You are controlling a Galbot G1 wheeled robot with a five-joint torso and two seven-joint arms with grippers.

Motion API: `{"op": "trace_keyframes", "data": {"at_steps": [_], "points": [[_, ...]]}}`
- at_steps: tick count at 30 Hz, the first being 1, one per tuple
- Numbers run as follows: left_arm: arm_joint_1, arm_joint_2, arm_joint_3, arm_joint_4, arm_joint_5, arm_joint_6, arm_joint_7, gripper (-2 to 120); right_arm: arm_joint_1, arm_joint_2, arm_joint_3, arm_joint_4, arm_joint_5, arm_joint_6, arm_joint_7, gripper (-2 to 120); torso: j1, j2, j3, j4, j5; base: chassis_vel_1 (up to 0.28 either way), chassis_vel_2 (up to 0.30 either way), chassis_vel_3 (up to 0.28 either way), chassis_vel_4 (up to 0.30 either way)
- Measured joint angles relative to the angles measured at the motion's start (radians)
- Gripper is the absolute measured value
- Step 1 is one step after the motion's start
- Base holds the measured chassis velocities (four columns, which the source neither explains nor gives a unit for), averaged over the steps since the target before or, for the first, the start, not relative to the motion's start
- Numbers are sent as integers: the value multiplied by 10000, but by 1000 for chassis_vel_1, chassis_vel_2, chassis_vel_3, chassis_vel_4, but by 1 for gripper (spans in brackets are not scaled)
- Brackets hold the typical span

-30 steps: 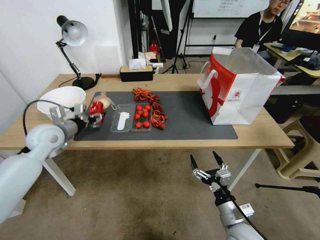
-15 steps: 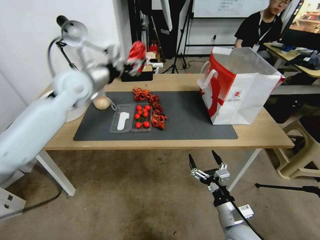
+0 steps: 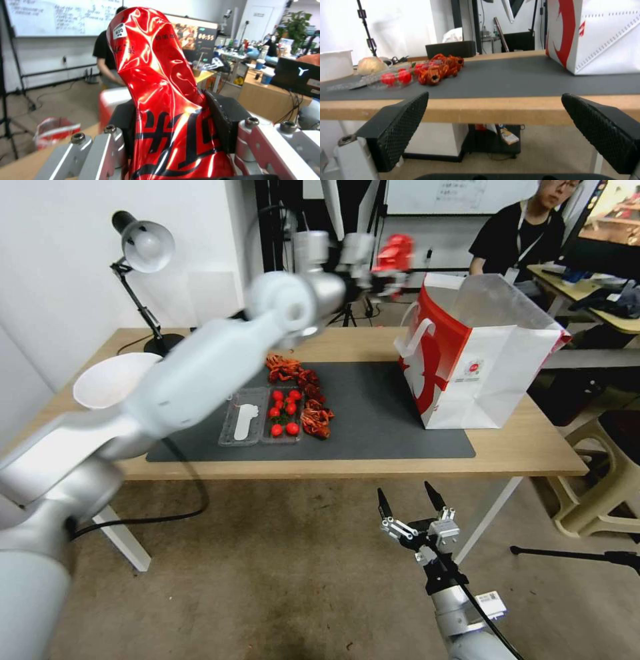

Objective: Pick up the trash from the table and place it into the takeout bag.

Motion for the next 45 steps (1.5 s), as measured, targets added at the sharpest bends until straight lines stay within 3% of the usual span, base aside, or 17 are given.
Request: {"op": "trace_keyframes", "data": {"at_steps": [2, 4, 6, 10, 12, 15, 22, 24, 25, 27, 31, 32, 33, 45], "points": [[-338, -667, 209, 712, 243, -177, 337, 43, -96, 83, 10, -43, -55, 78, -13, 100, 0, 0, 0, -1, 2, 0, 0, 0, 0], [-472, -913, 308, 982, 362, -251, 507, 43, -134, 110, 17, -50, -76, 101, -20, 100, -1, 1, 0, -5, 3, 0, 0, 0, 0], [-722, -1438, 577, 1533, 741, -392, 1071, 43, -226, 163, 50, -53, -112, 151, -35, 100, 0, 0, 0, -8, 4, 0, 0, 0, 0], [-845, -1730, 921, 1820, 1227, -458, 1540, 43, -281, 187, 97, -53, -120, 185, -49, 100, -2, 1, -2, -7, 3, 0, 0, 0, 0], [-891, -1859, 1497, 2022, 2075, -540, 1869, 43, -298, 187, 135, -54, -124, 210, -59, 100, -1, 0, -1, -1, 0, 0, 0, 0, 0], [-890, -1916, 1672, 2070, 2216, -562, 1836, 43, -305, 191, 138, -58, -137, 217, -65, 100, -1, 0, -1, 0, 0, 0, 0, 0, 0], [-856, -2048, 1723, 2039, 2196, -648, 1604, 67, -364, 236, 139, -99, -182, 250, -104, 100, -2, 1, -1, -4, 0, 0, 0, 0, 0], [-856, -2048, 1723, 2039, 2196, -648, 1604, 67, -364, 236, 139, -99, -182, 250, -104, 100, -2, 1, -1, -4, 0, 0, 0, 0, 0], [-857, -2047, 1721, 2030, 2187, -648, 1597, 77, -371, 239, 140, -101, -184, 255, -110, 100, -2, 1, -1, -4, -1, 0, 0, 0, 0], [-862, -2045, 1720, 2013, 2174, -648, 1591, 82, -378, 242, 142, -104, -186, 261, -118, 100, -2, 1, -1, -4, -1, 0, 0, 0, 0], [-863, -2044, 1720, 2010, 2171, -648, 1590, 82, -380, 241, 144, -105, -186, 263, -121, 100, -2, 1, -1, -4, -1, 0, 0, 0, 0], [-883, -2037, 1717, 1988, 2142, -648, 1576, 97, -394, 244, 151, -113, -189, 275, -134, 100, -2, 1, -1, -3, 0, 0, 0, 0, 0], [-916, -2021, 1703, 1965, 2072, -648, 1534, 99, -409, 248, 162, -122, -190, 294, -148, 100, -2, 1, -1, -3, -1, 0, 0, 0, 0], [-983, -1673, 1517, 1783, 1797, -643, 1290, 100, -447, 273, 180, -116, -192, 325, -181, 100, -2, 1, -1, -5, -2, 0, 0, 0, 0]]}}
